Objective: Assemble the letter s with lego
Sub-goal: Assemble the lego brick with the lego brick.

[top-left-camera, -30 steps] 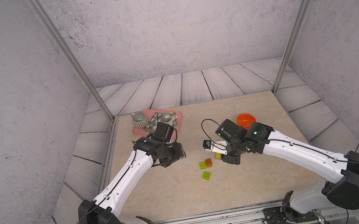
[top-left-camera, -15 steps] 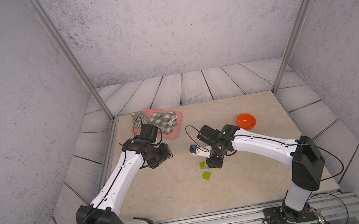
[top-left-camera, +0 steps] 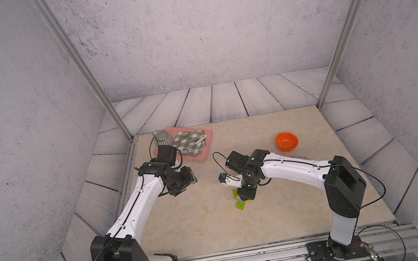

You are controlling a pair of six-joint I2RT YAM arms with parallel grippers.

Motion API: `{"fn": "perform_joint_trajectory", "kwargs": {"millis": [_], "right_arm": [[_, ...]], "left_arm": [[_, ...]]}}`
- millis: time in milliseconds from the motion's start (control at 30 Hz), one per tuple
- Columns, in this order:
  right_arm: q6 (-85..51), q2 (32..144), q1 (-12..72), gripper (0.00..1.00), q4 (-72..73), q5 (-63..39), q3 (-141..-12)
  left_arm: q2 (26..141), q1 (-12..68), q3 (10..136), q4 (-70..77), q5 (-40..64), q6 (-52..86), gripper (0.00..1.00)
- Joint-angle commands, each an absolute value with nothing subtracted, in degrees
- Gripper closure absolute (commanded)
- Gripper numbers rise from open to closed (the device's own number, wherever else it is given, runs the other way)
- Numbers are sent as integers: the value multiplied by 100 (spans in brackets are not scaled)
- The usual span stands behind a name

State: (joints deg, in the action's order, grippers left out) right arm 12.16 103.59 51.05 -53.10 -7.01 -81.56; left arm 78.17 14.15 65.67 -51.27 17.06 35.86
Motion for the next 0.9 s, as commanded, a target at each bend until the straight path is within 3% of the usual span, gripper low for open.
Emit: {"fn": "perform_joint_trajectory", "kwargs": {"millis": [0,867], "right_arm": [[1107,10421,5192,100,-5353,-741,-8095],[1001,10995,5344,100,-5666,-642,-8654]], "left_arm": [[7849,1319,6467,-5056,1819,3454,36],[7805,1171,6245,-4891,1890,3401,36]]}}
